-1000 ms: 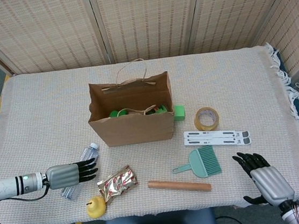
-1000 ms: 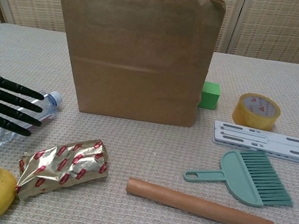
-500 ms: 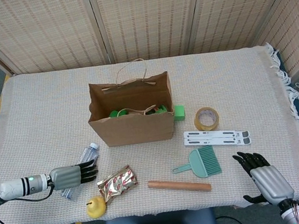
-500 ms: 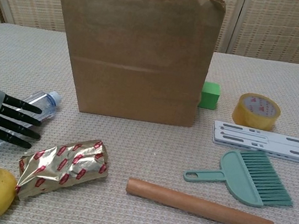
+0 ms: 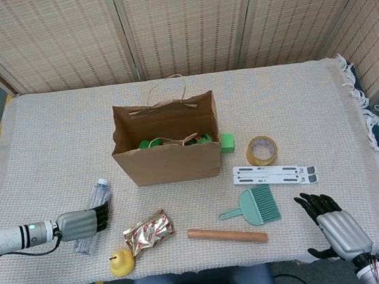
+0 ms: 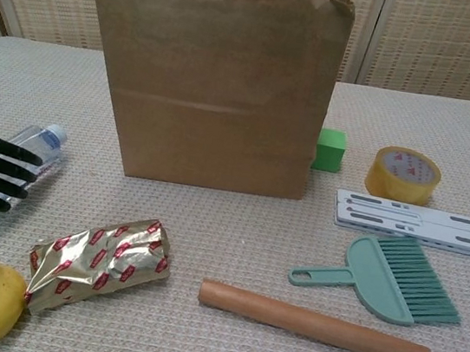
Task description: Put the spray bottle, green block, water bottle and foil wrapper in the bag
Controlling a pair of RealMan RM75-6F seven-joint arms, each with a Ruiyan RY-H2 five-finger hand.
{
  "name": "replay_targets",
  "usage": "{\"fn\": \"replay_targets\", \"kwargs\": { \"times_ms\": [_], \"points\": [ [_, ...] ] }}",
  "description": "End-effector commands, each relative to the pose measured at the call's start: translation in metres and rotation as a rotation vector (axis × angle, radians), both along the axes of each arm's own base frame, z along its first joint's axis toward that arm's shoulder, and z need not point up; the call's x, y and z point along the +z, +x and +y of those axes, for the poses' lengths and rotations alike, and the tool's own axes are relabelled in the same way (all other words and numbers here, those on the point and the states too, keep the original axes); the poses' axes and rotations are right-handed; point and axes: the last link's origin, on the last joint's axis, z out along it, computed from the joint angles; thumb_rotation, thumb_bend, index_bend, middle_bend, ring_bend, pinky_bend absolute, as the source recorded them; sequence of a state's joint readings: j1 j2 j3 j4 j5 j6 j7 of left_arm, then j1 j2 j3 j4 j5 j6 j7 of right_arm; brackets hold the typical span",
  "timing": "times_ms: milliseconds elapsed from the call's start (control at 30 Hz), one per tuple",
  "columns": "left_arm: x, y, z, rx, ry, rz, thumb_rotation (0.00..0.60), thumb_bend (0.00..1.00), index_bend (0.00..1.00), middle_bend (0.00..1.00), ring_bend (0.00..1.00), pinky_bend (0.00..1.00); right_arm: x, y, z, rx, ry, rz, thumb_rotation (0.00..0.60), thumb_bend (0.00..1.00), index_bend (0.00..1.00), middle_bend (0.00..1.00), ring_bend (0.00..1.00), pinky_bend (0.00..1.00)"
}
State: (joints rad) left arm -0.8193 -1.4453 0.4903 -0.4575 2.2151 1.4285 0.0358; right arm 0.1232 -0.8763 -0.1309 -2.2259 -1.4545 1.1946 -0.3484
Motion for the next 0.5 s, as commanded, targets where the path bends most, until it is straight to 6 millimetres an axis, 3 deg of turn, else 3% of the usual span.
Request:
{"fn": "replay_targets", "kwargs": {
  "times_ms": [33, 233, 500],
  "points": [
    [0.018, 0.000, 0.009, 0.026, 0.100, -0.045, 0.600, 0.63, 0.59, 0.59, 0.53, 0.72, 0.001, 0.001, 0.001, 0.003, -0.003, -0.004, 0.600, 0.06, 0.00, 0.00, 0.00, 0.00],
    [0.052, -0.005, 0.028, 0.079, 0.319, -0.098, 0.600, 0.63, 0.59, 0.59, 0.53, 0.72, 0.002, 0.003, 0.002, 0.010, -0.007, -0.011, 0.600, 0.06, 0.00, 0.00, 0.00, 0.00],
    [0.097, -0.008, 0.047, 0.268, 0.717, -0.411, 0.600, 0.61, 0.59, 0.60, 0.54, 0.73, 0.003, 0.005, 0.004, 0.019, -0.009, -0.017, 0.600, 0.06, 0.00, 0.00, 0.00, 0.00]
  ]
}}
